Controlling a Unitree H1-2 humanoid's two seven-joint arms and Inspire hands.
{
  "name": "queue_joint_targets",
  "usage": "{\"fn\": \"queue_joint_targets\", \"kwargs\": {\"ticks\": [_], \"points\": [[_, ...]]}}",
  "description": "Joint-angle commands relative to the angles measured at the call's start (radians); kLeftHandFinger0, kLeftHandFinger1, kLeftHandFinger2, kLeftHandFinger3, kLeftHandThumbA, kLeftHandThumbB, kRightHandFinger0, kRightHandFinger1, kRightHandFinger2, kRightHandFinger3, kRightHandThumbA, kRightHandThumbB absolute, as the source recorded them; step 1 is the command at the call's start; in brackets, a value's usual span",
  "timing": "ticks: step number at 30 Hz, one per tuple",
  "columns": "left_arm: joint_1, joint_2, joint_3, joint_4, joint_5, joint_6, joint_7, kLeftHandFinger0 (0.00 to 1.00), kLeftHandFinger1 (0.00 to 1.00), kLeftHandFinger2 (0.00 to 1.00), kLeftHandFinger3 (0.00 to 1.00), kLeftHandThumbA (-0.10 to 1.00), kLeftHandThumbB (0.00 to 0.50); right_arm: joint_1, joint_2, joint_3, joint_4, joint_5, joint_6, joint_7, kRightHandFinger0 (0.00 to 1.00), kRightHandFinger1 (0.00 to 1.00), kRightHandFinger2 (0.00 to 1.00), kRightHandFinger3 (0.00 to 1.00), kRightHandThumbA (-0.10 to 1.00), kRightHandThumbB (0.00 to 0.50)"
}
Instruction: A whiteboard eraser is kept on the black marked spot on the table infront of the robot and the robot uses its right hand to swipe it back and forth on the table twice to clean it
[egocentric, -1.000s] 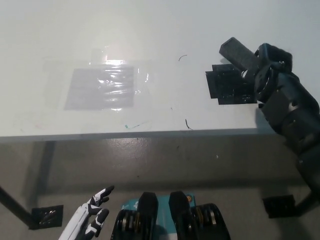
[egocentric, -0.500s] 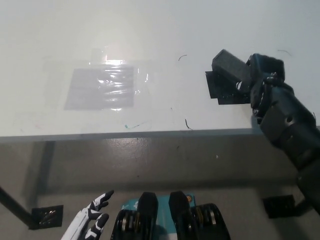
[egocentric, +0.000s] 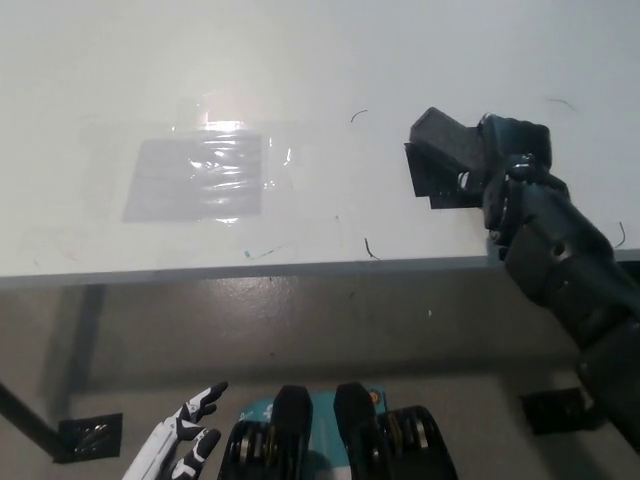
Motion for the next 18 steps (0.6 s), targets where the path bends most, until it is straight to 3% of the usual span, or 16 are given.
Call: {"fn": "queue_joint_targets", "kwargs": {"ticks": [1,2,3,4,6,8,9,11,12,14,15,17,18], "points": [[0.006,0.021,0.009,-0.035,0.005,-0.03,-0.004,1.0,1.0,1.0,1.0,0.9,0.442,-0.014,0.092,0.02,-0.011,-0.016,-0.043,0.052,0.01,0.02,0.09,0.59,0.22,0.152],[0.005,0.021,0.008,-0.034,0.002,-0.029,-0.005,1.0,1.0,1.0,1.0,0.89,0.439,-0.018,0.105,0.023,-0.012,-0.019,-0.04,0.055,0.07,0.09,0.2,0.67,0.32,0.189],[0.005,0.021,0.008,-0.033,-0.001,-0.028,-0.006,1.0,1.0,1.0,1.0,0.89,0.44,-0.024,0.123,0.023,-0.013,-0.02,-0.04,0.058,0.07,0.09,0.19,0.68,0.29,0.182],[0.005,0.02,0.009,-0.033,0.001,-0.028,-0.005,1.0,1.0,1.0,1.0,0.89,0.442,-0.027,0.141,0.019,-0.017,-0.017,-0.047,0.056,0.01,0.02,0.13,0.63,0.26,0.177],[0.006,0.019,0.009,-0.037,0.0,-0.025,-0.005,1.0,1.0,1.0,1.0,0.88,0.446,-0.032,0.167,0.015,-0.028,-0.015,-0.052,0.058,0.0,0.02,0.15,0.63,0.28,0.163],[0.004,0.02,0.009,-0.036,0.007,-0.024,-0.003,1.0,1.0,1.0,1.0,0.89,0.45,-0.04,0.202,-0.006,-0.041,0.006,-0.069,0.066,0.0,0.0,0.1,0.58,0.25,0.146],[0.001,0.02,0.009,-0.035,0.007,-0.027,-0.003,1.0,1.0,1.0,1.0,0.89,0.448,-0.048,0.228,-0.016,-0.046,0.018,-0.074,0.074,0.0,0.0,0.05,0.42,0.27,0.146],[0.001,0.022,0.009,-0.036,0.014,-0.03,-0.001,1.0,1.0,1.0,1.0,0.91,0.448,-0.06,0.279,-0.015,-0.065,0.017,-0.075,0.09,0.08,0.11,0.2,0.5,0.42,0.182],[0.001,0.022,0.01,-0.036,0.016,-0.032,0.001,1.0,1.0,1.0,1.0,0.91,0.448,-0.063,0.288,-0.015,-0.068,0.015,-0.073,0.095,0.07,0.1,0.2,0.51,0.43,0.182],[0.0,0.022,0.011,-0.031,0.005,-0.03,-0.002,1.0,1.0,1.0,1.0,0.91,0.449,-0.081,0.35,-0.019,-0.079,0.019,-0.069,0.096,0.08,0.11,0.23,0.72,0.44,0.19],[0.0,0.022,0.012,-0.031,0.002,-0.028,-0.003,1.0,1.0,1.0,1.0,0.92,0.45,-0.089,0.373,-0.018,-0.08,0.018,-0.07,0.095,0.08,0.1,0.23,0.76,0.45,0.19],[-0.001,0.022,0.012,-0.028,-0.001,-0.034,-0.004,1.0,1.0,1.0,1.0,0.91,0.441,-0.103,0.405,-0.011,-0.087,0.008,-0.066,0.103,0.07,0.11,0.25,0.75,0.46,0.182],[-0.004,0.02,0.01,-0.024,-0.001,-0.036,-0.005,1.0,1.0,1.0,1.0,0.91,0.439,-0.102,0.416,-0.008,-0.1,0.004,-0.069,0.101,0.01,0.02,0.13,0.62,0.43,0.182]]}}
